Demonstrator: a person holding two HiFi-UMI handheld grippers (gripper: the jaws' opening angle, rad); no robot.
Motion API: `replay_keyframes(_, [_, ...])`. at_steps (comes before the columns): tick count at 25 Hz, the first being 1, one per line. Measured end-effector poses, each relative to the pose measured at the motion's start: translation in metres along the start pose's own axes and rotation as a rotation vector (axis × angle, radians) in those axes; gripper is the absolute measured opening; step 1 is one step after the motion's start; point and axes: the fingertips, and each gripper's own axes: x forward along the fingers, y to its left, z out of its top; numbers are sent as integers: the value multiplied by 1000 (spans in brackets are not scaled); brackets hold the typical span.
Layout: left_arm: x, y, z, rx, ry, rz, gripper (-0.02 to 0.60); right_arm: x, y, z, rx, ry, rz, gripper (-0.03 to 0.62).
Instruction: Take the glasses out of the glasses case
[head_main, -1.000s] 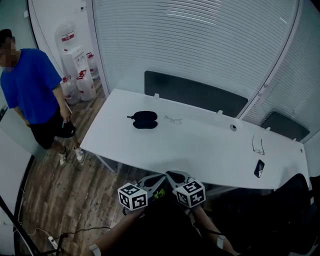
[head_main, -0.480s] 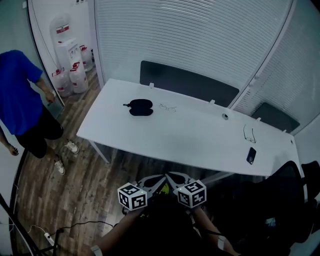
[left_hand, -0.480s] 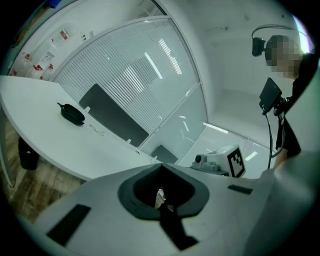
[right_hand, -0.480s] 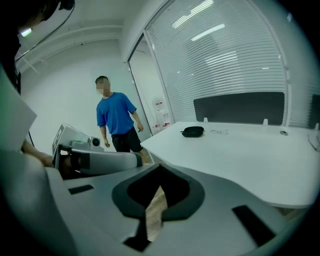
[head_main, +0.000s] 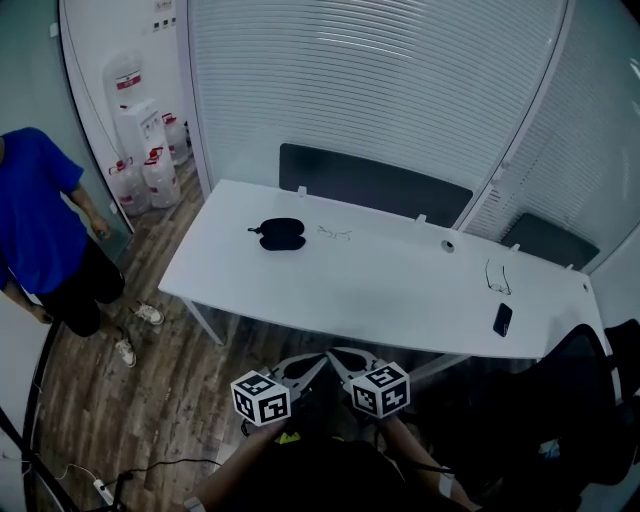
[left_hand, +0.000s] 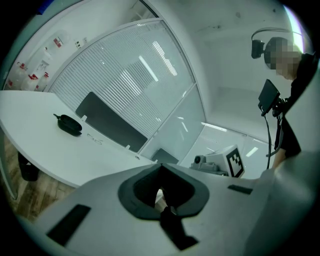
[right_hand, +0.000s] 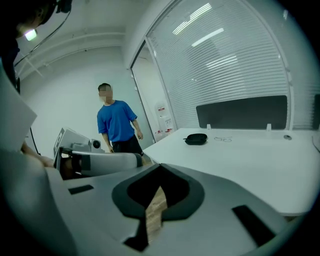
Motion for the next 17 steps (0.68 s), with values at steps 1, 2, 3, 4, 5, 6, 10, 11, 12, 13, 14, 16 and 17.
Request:
replay_keyframes(1, [1,-1,1,2,-5,2,9,-2,-1,2,-13,-2,-3,15])
replay_keyframes(2, [2,-1,1,3,-6,1,9,-2,-2,3,-20,-4,-9,15])
replay_keyframes(3, [3,-1,1,2,-2,-3,9,-3,-3,2,-21,-4,-15,15])
replay_keyframes(4, [4,-2,-1,2,9,-9,9,-4,-3,1,-15,-4,-20,15])
replay_keyframes(5, [4,-3,-4,2,24,-15,9,-5,-3,-2,-4,-4,-23,15])
replay_keyframes(6, [4,-5,-7,5,37,-19,9,-7,-2,-6,8,-4,-25,15])
replay_keyframes(10, [1,-7,-11,19,47,-27,9,-9,1,-10,19,-18,-28,15])
replay_keyframes(11, [0,-7,-10,23,45,-29,9,-9,1,-9,13,-21,-29,15])
replay_keyframes(12, [-1,-8,-10,25,42,-31,9,-9,2,-8,7,-24,-29,15])
replay_keyframes(13, [-2,-8,-9,27,41,-31,9,-9,3,-8,1,-26,-29,15])
replay_keyframes(14, [-3,-8,-9,27,39,-31,9,-8,5,-8,-4,-27,-29,15])
replay_keyframes(16, [-6,-8,-9,29,38,-31,9,-7,7,-7,-9,-29,-28,15])
replay_keyframes(17, [-7,-7,-9,30,37,-31,9,-7,8,-7,-11,-29,-28,15])
